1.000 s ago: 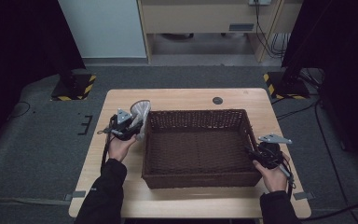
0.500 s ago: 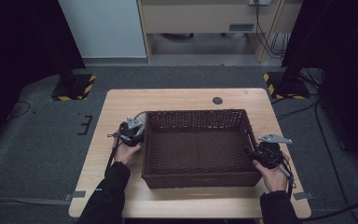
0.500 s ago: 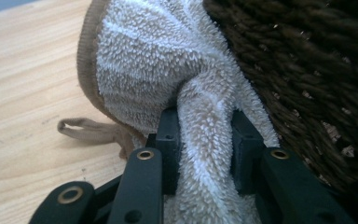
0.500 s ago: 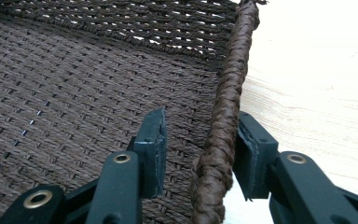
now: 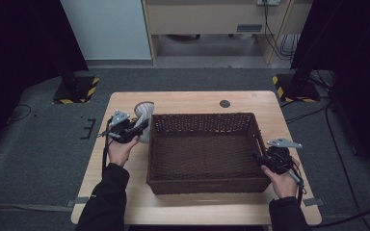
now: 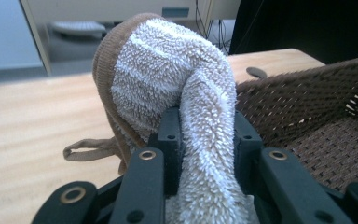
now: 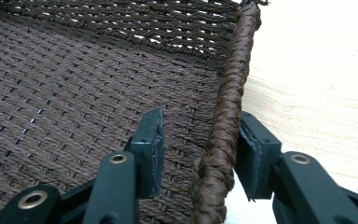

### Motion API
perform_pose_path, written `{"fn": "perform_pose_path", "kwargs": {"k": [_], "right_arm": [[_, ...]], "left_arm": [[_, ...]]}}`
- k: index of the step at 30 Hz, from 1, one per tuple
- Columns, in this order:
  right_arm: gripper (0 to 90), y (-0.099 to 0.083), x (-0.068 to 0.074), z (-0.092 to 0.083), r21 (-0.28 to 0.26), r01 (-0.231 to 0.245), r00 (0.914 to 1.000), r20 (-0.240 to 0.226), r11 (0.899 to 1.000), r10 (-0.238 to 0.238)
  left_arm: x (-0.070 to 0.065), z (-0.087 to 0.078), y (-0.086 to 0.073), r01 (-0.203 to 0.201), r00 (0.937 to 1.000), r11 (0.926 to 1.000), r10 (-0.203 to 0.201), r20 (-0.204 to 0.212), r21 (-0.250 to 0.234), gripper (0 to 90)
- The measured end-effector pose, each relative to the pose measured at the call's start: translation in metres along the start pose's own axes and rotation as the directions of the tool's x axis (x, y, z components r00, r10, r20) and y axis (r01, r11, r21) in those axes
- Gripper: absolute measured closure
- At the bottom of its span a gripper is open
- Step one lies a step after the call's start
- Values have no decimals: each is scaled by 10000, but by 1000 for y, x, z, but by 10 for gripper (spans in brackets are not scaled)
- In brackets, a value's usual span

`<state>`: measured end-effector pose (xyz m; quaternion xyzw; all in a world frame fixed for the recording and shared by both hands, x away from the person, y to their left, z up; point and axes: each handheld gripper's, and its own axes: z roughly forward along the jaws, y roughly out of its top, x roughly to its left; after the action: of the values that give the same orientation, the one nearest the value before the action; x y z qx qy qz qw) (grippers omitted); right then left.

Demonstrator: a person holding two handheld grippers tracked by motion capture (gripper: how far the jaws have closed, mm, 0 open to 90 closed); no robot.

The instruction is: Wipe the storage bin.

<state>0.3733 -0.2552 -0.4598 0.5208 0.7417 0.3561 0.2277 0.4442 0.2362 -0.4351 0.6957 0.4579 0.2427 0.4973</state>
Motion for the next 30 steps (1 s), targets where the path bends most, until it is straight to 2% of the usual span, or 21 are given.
{"fn": "perform_pose_path", "kwargs": {"k": [2,6,9,13,15,17,20,22,26,28,30], "right_arm": [[565,0,0,0,-7,-3,10000,-16,10000,3],[564,0,0,0,3,77,10000,2,10000,-77],[563,0,1,0,14,64,10000,5,10000,-64],[563,0,1,0,12,69,10000,24,10000,-69],[563,0,1,0,23,63,10000,7,10000,-63],[563,0,1,0,16,38,10000,-17,10000,-38],[562,0,1,0,16,57,10000,-17,10000,-57],[563,0,1,0,-11,33,10000,4,10000,-33],[561,0,1,0,-2,32,10000,8,10000,-32],[558,0,1,0,0,26,10000,0,10000,-26],[556,0,1,0,21,31,10000,-15,10000,-31]], "left_arm": [[1,3,-3,-71,10000,9999,71,-7,85,699],[8,9,-13,68,10000,9992,-70,54,383,700],[11,15,-22,24,10000,9965,-29,62,839,700],[10,26,-36,-308,9995,9867,305,41,1598,701],[8,32,-41,-496,9987,9785,516,-44,2003,701],[7,36,-46,-609,9979,9746,644,-90,2157,701],[6,43,-56,-729,9966,9603,807,-180,2693,701],[4,45,-61,-825,9953,9562,934,-253,2809,700],[5,44,-61,-801,9955,9579,908,-263,2757,700],[7,41,-59,-655,9968,9620,751,-262,2651,700],[9,35,-55,-367,9986,9705,444,-270,2383,701]]}}
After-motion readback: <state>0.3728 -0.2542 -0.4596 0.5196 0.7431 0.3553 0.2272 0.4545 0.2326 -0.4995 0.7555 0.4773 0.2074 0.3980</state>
